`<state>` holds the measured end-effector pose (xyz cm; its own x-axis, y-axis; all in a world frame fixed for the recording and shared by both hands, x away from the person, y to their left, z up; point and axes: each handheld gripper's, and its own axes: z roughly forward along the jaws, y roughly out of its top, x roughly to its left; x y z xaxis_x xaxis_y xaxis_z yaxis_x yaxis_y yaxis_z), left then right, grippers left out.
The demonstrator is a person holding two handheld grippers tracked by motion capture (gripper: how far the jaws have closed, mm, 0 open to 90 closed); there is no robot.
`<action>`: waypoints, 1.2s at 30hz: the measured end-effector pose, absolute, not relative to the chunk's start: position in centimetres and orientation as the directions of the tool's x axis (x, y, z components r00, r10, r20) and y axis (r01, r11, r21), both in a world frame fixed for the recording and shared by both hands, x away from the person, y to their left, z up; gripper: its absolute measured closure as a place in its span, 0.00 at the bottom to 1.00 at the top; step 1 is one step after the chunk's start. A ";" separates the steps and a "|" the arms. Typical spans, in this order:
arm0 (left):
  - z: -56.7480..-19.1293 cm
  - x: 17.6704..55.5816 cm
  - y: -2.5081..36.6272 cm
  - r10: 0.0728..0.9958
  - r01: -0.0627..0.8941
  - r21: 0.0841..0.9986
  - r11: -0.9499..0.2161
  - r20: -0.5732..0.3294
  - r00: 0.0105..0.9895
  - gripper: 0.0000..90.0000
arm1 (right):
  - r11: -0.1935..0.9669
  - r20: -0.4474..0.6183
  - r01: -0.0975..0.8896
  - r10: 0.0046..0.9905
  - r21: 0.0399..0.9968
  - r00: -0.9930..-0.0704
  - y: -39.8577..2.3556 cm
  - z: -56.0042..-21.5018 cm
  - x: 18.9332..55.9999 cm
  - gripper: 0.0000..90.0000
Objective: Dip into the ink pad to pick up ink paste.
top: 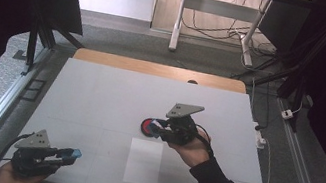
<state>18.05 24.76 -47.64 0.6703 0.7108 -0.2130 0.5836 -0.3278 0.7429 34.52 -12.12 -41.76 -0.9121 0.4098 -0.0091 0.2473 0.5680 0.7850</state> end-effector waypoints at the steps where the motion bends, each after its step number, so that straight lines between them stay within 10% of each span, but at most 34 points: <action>1: -47.6 18.1 24.8 0.711 0.584 0.743 -0.327 -0.213 0.670 0.76 | 0.569 -0.009 0.250 0.413 0.784 -0.911 -12.0 -41.8 34.7 0.79; 36: -47.6 18.1 25.0 0.701 0.587 0.745 -0.317 -0.233 0.674 0.76 | 0.636 -0.016 0.367 0.512 0.678 -0.859 -9.6 -46.8 40.8 0.79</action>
<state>18.12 24.96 -47.64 0.6738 0.7013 -0.2328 0.5869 -0.3166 0.7451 40.85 -9.58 -46.77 -0.8587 0.5122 -0.0156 0.3673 0.6364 0.6783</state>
